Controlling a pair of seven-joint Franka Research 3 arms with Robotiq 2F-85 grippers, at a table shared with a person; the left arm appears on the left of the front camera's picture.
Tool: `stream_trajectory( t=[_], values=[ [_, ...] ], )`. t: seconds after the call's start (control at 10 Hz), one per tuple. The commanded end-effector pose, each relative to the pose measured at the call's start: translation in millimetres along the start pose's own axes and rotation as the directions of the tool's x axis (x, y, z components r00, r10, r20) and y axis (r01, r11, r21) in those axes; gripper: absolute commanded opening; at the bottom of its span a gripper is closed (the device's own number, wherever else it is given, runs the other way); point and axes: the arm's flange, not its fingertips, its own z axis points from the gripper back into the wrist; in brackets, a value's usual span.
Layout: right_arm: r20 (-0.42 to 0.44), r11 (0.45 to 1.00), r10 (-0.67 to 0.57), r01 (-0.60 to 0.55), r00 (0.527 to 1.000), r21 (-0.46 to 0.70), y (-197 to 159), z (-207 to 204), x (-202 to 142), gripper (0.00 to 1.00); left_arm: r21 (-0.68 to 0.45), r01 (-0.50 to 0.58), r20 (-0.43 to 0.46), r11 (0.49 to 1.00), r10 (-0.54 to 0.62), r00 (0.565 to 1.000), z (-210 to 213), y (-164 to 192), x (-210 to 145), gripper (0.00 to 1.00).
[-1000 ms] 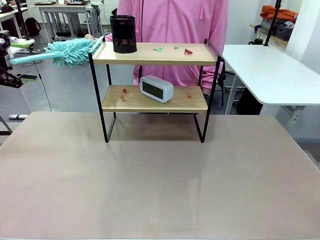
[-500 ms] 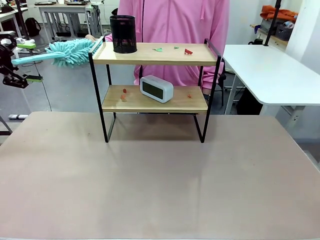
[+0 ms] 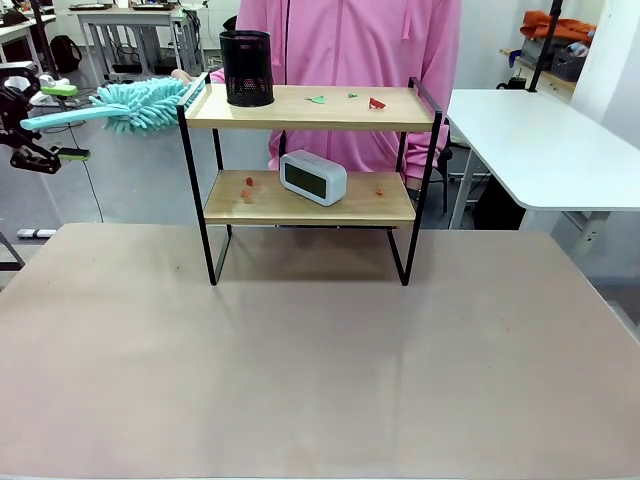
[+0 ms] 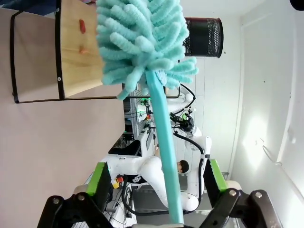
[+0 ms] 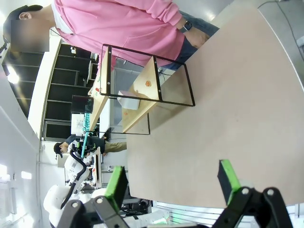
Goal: Clean the shelf.
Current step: Pick up the Duster from the human.
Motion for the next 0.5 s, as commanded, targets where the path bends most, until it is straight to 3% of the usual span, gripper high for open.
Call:
stream_trajectory(
  t=[0.0, 0.1, 0.2, 0.3, 0.4],
  values=[
    [0.008, 1.000, 0.019, -0.020, 1.000, 0.024, -0.2, 0.1, 1.3, 1.00, -0.030, -0.006, 0.035, 1.000, 0.007, 0.999, -4.5, -4.4, -3.4, 1.00],
    [0.008, 1.000, 0.019, -0.020, 1.000, 0.024, -0.2, 0.1, 1.3, 1.00, -0.019, -0.005, 0.052, 1.000, 0.006, 0.999, -6.1, -4.2, -2.6, 0.84],
    [0.008, 1.000, 0.019, -0.020, 1.000, 0.024, -0.2, 0.1, 1.3, 1.00, -0.030, 0.006, 0.039, 1.000, -0.005, 0.999, -8.3, -4.6, -2.1, 0.43],
    [0.008, 1.000, 0.019, -0.020, 1.000, 0.024, -0.2, 0.1, 1.3, 1.00, -0.041, 0.008, 0.032, 0.999, -0.007, 0.999, -10.6, -5.8, -3.3, 0.27],
    [0.008, 1.000, 0.019, -0.020, 1.000, 0.024, -0.2, 0.1, 1.3, 1.00, -0.040, 0.012, 0.035, 0.999, -0.011, 0.999, -13.1, -6.9, -3.4, 0.00]
  ],
)
